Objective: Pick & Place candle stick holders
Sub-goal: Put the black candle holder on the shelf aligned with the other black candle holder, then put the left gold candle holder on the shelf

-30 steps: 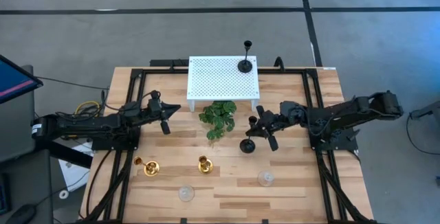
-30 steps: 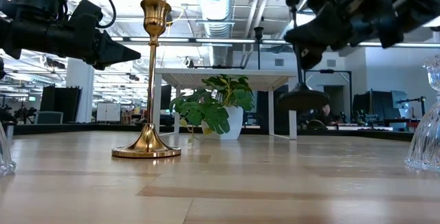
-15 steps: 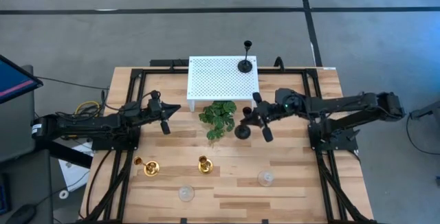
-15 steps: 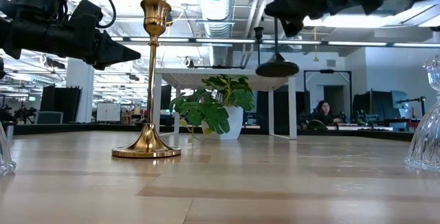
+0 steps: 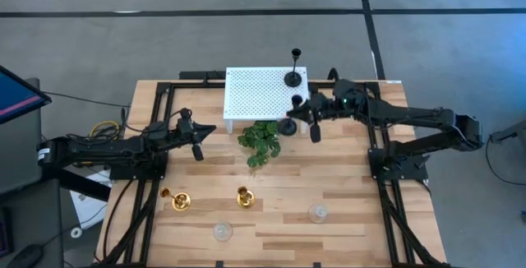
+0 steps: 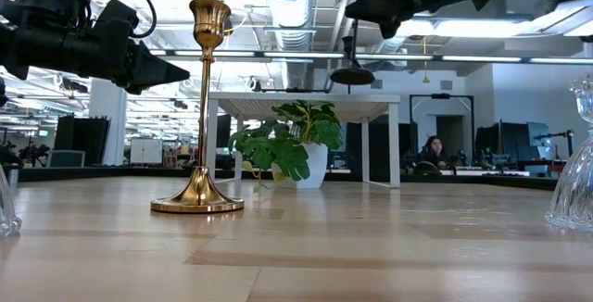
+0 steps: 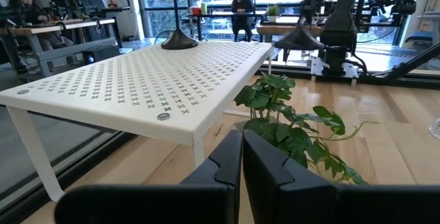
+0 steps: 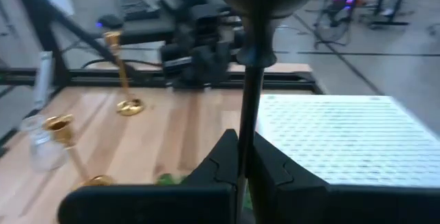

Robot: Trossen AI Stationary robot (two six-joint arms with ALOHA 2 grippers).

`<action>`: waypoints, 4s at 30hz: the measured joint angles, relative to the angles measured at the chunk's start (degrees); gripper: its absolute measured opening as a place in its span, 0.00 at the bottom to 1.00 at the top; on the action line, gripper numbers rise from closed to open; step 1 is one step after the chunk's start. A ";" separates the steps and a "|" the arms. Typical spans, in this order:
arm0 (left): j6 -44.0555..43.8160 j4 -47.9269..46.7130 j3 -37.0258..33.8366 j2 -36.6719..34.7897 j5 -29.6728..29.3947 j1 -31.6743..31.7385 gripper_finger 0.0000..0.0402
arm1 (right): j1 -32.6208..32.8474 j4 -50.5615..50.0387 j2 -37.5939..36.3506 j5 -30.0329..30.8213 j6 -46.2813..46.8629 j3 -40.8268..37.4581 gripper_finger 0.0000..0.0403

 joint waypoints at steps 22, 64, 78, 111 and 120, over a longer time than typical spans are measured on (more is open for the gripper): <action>0.00 0.00 0.00 0.00 -0.01 0.02 0.04 | -16.58 2.73 3.78 0.02 0.03 1.40 0.00; 0.00 -0.04 0.00 0.00 -0.03 0.02 0.04 | -17.53 -2.06 1.84 -0.09 -0.15 1.34 0.60; 0.01 -0.04 0.00 0.00 -0.02 0.01 0.04 | -17.37 -30.54 -16.27 -0.03 -0.17 1.34 0.37; 0.02 -0.04 0.00 0.02 -0.01 -0.01 0.04 | 1.45 -17.61 -40.15 12.74 11.86 -32.15 0.00; -0.15 -0.04 0.00 0.00 -0.01 0.02 0.04 | 3.88 -14.40 -43.03 14.61 13.00 -35.56 0.00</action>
